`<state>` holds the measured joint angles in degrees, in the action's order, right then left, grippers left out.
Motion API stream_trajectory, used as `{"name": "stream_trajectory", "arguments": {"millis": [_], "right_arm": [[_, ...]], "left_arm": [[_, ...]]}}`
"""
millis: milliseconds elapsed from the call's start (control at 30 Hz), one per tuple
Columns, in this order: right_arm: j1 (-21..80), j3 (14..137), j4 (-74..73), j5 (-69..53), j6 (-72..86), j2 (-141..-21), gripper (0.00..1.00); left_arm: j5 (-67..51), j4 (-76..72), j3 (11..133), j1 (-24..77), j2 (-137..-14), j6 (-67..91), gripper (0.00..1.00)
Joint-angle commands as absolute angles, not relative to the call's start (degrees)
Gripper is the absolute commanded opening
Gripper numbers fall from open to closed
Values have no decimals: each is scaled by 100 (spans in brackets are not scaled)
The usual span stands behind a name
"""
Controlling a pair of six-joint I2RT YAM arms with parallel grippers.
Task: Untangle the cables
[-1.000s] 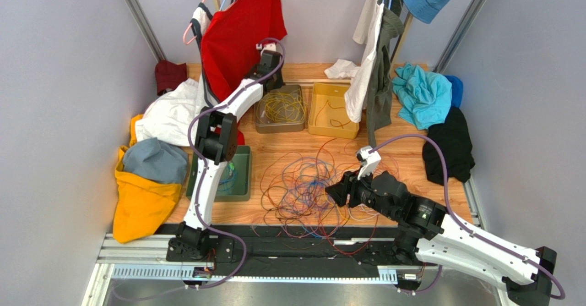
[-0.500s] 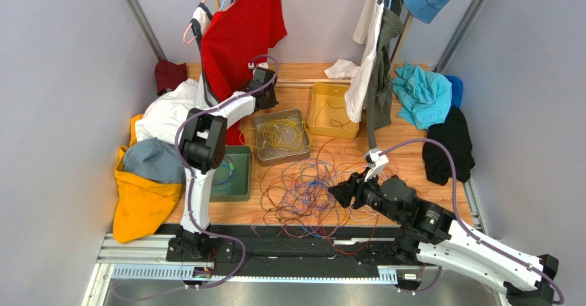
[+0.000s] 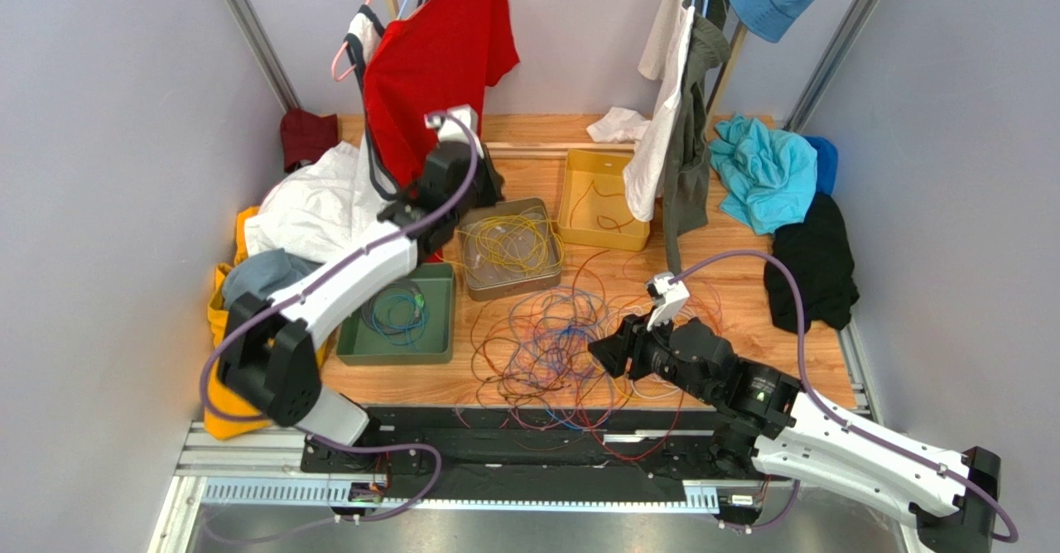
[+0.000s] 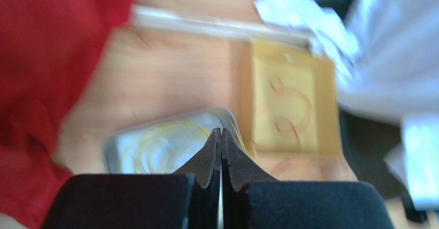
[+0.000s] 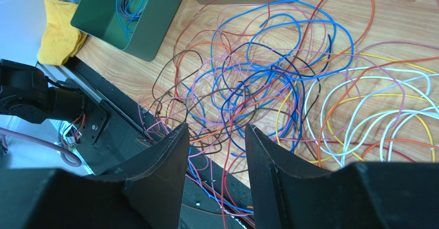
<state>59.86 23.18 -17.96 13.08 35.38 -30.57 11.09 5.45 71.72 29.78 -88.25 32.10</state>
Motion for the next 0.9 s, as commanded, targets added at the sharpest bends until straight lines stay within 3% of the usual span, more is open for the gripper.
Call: {"name": "stream_trajectory", "arguments": {"millis": [0,200,433,867], "right_arm": [[6003,2364,-1432,1283,3630,-2989,47],[6012,2399,-1591,1301,3709,-2786,47],[5994,2496,-1801,1336,3762,-2575,46],[6003,2558,-2179,1529,3674,-2417,46]], "left_arm": [[1134,396,5943,3558,-8211,3717,0],[1397,483,5125,4490,-7911,4025,0],[1626,466,4544,4614,-8130,4420,0],[1618,396,5282,4290,-9623,4315,0]]}}
